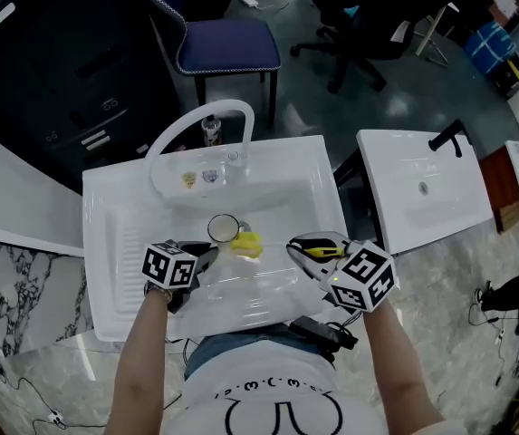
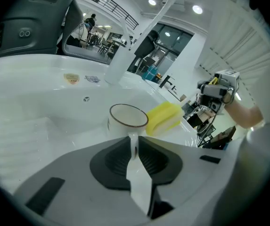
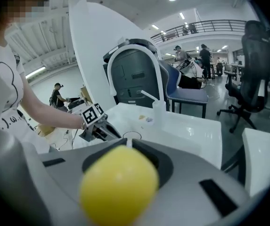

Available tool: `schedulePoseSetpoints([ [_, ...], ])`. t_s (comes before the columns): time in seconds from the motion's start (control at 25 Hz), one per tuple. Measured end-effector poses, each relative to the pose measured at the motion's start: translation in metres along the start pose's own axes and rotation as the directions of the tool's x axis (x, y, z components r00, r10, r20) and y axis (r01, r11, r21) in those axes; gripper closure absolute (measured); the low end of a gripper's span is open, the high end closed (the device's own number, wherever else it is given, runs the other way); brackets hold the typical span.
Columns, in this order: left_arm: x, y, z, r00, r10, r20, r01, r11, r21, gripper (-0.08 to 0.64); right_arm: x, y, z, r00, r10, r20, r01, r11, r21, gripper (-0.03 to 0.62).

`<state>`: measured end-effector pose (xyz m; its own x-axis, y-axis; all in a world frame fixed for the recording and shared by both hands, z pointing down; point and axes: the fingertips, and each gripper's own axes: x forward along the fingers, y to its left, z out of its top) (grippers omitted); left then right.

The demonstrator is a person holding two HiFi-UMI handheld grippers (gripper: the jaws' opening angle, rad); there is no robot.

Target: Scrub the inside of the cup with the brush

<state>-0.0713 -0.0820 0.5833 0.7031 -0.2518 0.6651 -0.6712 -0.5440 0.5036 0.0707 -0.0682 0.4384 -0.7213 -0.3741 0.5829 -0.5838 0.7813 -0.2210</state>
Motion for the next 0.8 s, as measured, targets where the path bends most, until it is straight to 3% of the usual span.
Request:
schedulePoseSetpoints([
  [0.36, -0.004, -0.009, -0.004, 1.0, 0.024, -0.002, -0.023, 0.997, 0.077, 0.495, 0.046, 0.011, -0.045, 0.987, -0.031, -0.16, 0.021, 0.998, -0.066, 0.551],
  [0.6, -0.014, -0.008, -0.009, 0.995, 0.091, 0.046, -0.098, 0.982, 0.163, 0.495, 0.009, -0.004, -0.016, 0.985, -0.166, -0.042, 0.165, 0.986, -0.02, 0.551],
  [0.8, -0.024, -0.015, -0.005, 0.987, 0.112, 0.115, -0.135, 0.968, 0.213, 0.495, -0.014, -0.005, 0.006, 0.967, -0.247, 0.055, 0.241, 0.965, 0.105, 0.551],
])
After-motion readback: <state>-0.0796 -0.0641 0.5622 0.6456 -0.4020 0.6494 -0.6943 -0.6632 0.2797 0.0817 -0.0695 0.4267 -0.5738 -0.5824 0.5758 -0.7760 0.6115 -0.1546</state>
